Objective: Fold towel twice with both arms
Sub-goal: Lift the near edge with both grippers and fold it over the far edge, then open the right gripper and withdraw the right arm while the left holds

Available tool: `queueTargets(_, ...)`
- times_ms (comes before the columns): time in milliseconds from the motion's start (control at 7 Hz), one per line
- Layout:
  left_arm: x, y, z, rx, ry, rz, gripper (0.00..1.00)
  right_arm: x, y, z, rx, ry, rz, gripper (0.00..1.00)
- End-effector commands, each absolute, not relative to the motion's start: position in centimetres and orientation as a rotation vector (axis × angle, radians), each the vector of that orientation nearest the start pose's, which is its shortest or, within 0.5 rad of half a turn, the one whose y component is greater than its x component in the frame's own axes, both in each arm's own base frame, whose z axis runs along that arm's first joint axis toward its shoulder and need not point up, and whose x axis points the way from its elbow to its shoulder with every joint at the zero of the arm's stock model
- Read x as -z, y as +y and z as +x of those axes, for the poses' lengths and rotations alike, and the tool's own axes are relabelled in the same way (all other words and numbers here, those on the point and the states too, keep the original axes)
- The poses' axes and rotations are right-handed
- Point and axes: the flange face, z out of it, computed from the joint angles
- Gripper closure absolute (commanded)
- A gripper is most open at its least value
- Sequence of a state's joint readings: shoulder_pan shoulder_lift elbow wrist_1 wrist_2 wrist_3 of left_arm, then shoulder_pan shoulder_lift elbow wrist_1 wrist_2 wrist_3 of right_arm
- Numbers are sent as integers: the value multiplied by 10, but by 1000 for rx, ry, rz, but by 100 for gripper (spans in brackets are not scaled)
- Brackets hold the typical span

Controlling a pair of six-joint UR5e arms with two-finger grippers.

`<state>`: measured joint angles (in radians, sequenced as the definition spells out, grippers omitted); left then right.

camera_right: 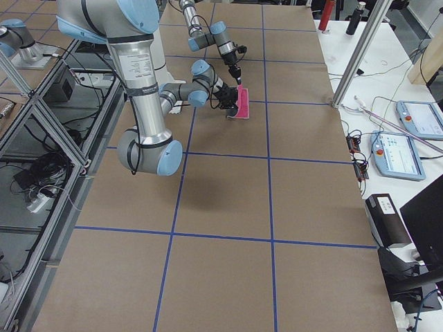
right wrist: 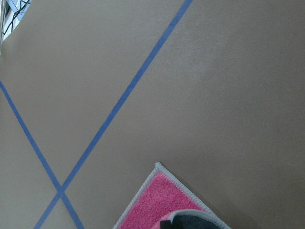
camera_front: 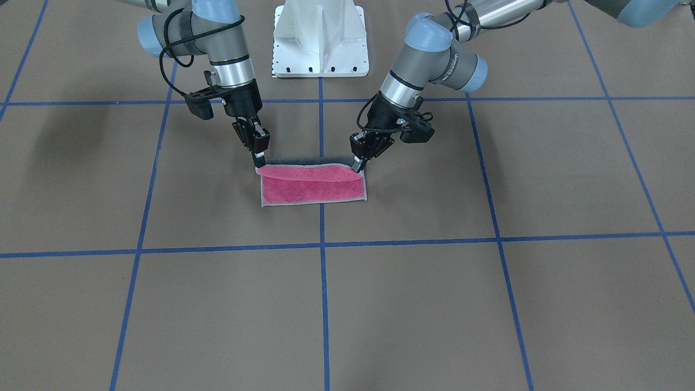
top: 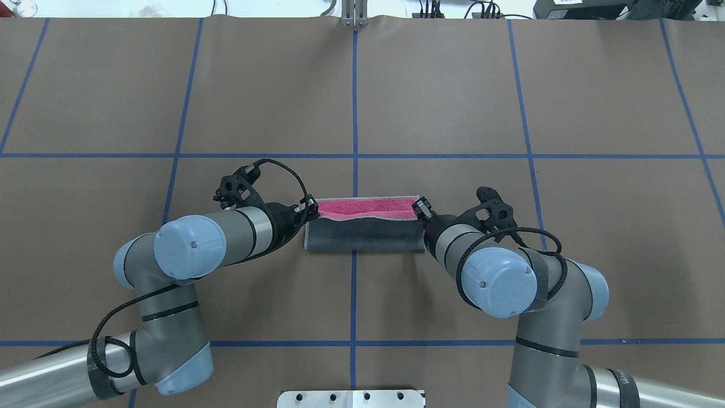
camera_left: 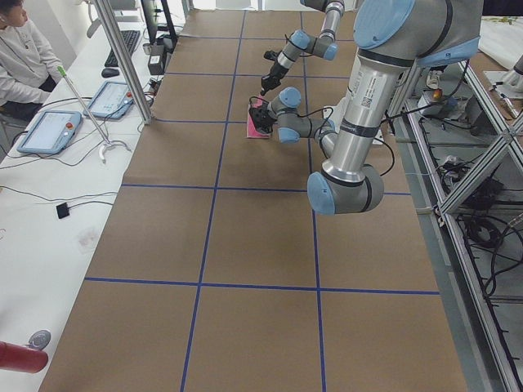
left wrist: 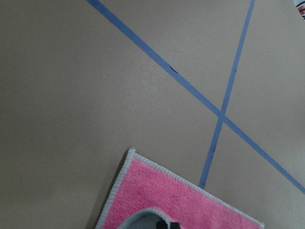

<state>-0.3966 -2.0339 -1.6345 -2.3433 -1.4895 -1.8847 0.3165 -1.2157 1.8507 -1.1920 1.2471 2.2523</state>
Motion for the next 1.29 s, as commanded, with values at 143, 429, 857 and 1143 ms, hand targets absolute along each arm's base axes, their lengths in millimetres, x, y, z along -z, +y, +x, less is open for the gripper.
queueTargets(143, -280, -384, 549, 659, 1312, 129, 44, -284, -353, -513, -1062, -1101, 128, 54)
queueTargets(429, -279, -389, 546, 658, 1312, 140, 0, -267, -381, -509, -1027, -1109, 153, 0)
queueTargets(857, -276, -388, 543, 630, 1326, 106, 0, -271, -420, -475, -926, -1074, 139, 0)
queueTargets(1143, -280, -379, 545, 576, 1327, 42, 0, -290, -463, -424, -709, -988, 112, 0)
